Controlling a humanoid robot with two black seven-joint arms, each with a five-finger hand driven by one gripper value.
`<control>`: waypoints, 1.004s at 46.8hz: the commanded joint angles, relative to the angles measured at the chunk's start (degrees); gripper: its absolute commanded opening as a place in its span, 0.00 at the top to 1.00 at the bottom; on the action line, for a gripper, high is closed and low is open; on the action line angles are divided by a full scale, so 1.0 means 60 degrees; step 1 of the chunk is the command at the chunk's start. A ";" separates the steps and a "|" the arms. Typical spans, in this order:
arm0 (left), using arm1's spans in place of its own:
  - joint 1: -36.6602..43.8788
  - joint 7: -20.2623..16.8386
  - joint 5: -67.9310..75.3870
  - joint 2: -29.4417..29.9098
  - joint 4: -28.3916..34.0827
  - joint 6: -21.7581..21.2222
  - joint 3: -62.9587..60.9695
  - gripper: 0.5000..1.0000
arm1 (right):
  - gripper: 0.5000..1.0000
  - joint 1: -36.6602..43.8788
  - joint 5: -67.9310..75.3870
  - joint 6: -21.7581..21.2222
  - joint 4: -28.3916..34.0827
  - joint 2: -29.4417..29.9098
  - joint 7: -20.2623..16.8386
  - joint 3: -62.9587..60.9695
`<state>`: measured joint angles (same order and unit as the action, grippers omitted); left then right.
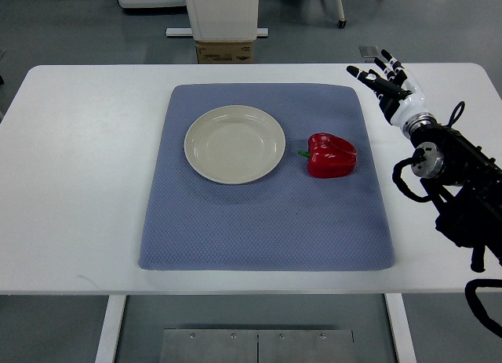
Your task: Place red pepper on plate with right hand
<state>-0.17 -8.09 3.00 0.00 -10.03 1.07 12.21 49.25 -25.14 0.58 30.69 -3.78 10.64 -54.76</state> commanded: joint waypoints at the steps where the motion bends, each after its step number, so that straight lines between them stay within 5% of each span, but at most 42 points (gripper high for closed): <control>1: -0.0001 0.0000 -0.0002 0.0000 0.0001 -0.0002 0.0001 0.00 | 0.00 -0.0005 0.0000 0.0006 -0.0002 0.0014 0.0000 -0.0015; 47: -0.0001 0.0000 -0.0002 0.0000 0.0001 -0.0002 0.0001 0.00 | 0.00 0.0009 0.0000 -0.0024 0.0027 0.0000 0.0117 0.0337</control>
<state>-0.18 -8.09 2.98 0.00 -10.01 1.05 12.22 49.31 -25.14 0.46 30.86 -3.78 11.33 -52.81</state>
